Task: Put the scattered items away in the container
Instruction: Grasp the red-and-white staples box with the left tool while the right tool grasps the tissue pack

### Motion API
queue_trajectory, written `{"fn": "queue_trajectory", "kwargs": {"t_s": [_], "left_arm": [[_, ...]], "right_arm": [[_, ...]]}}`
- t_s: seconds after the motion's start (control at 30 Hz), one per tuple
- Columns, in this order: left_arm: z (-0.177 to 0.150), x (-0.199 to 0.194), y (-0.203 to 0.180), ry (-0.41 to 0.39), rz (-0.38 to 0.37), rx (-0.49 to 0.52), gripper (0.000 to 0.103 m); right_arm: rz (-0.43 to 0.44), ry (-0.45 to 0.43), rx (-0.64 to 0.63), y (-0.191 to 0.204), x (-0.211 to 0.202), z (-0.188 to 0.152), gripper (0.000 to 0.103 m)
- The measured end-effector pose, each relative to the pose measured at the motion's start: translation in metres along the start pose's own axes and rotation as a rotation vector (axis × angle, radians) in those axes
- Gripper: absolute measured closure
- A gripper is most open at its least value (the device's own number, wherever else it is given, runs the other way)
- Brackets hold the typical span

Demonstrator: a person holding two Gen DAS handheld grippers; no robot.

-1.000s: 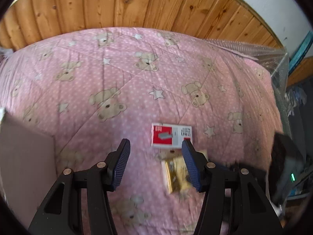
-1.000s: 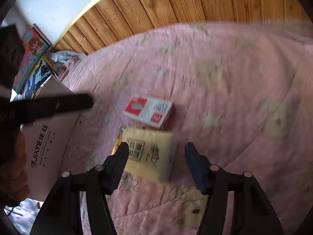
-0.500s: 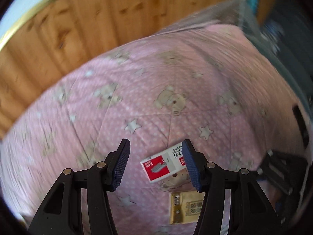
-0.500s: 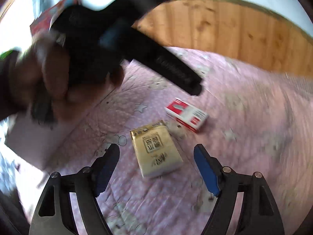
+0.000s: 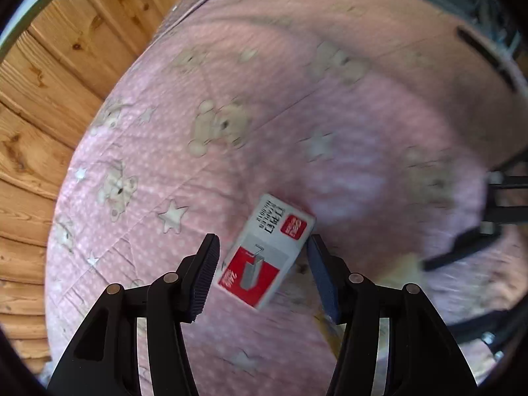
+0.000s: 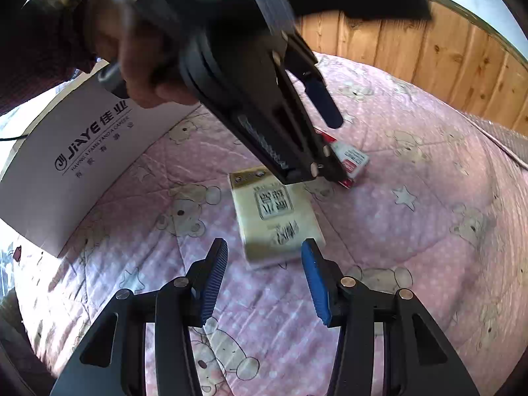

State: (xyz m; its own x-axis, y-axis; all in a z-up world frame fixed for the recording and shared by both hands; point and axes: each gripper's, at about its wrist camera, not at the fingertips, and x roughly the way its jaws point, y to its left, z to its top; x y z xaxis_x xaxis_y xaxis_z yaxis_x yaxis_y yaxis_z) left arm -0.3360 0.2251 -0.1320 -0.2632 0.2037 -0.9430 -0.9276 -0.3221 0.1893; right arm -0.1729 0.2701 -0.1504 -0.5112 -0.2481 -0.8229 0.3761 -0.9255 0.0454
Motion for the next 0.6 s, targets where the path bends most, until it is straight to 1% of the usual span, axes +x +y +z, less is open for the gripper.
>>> {"fn": "queue_trajectory", "kwargs": {"t_s": [0.07,0.13,0.17,0.2,0.23,0.27,0.37,0.4,0.43,0.5,0.6], "left_arm": [[0.003,0.000,0.006,-0.025,-0.019,-0.041,0.043],[0.003,0.003,0.016,-0.013,-0.066,-0.110,0.046],[0.003,0.003,0.020,-0.017,-0.076,-0.139,0.054],[0.002,0.003,0.023,-0.018,-0.070,-0.155,0.063],[0.000,0.002,0.024,-0.014,-0.065,-0.165,0.063],[-0.001,0.001,0.026,-0.012,-0.064,-0.176,0.063],[-0.005,-0.001,0.030,-0.002,-0.068,-0.221,0.064],[-0.006,-0.001,0.032,0.001,-0.074,-0.240,0.064],[-0.007,-0.002,0.033,0.002,-0.076,-0.257,0.064],[-0.009,-0.001,0.036,0.011,-0.073,-0.303,0.064],[-0.012,-0.003,0.045,0.014,-0.059,-0.374,0.064]], "right_arm": [[-0.027,-0.014,0.007,0.001,0.003,0.004,0.054],[-0.039,-0.021,0.021,-0.001,0.006,0.006,0.054],[-0.029,-0.018,0.045,-0.003,0.009,0.007,0.054],[-0.012,-0.015,0.068,-0.010,0.008,0.007,0.060],[0.005,-0.011,0.088,-0.013,0.008,0.006,0.068],[0.017,-0.010,0.102,-0.015,0.008,0.004,0.070],[0.056,-0.005,0.127,-0.020,0.007,0.000,0.068],[0.038,-0.006,0.119,-0.019,0.006,-0.001,0.057],[0.009,-0.021,0.110,-0.020,0.006,0.000,0.039],[-0.022,-0.063,0.076,-0.022,-0.003,0.003,0.023],[-0.030,-0.056,-0.090,-0.012,-0.003,0.017,0.023]]}}
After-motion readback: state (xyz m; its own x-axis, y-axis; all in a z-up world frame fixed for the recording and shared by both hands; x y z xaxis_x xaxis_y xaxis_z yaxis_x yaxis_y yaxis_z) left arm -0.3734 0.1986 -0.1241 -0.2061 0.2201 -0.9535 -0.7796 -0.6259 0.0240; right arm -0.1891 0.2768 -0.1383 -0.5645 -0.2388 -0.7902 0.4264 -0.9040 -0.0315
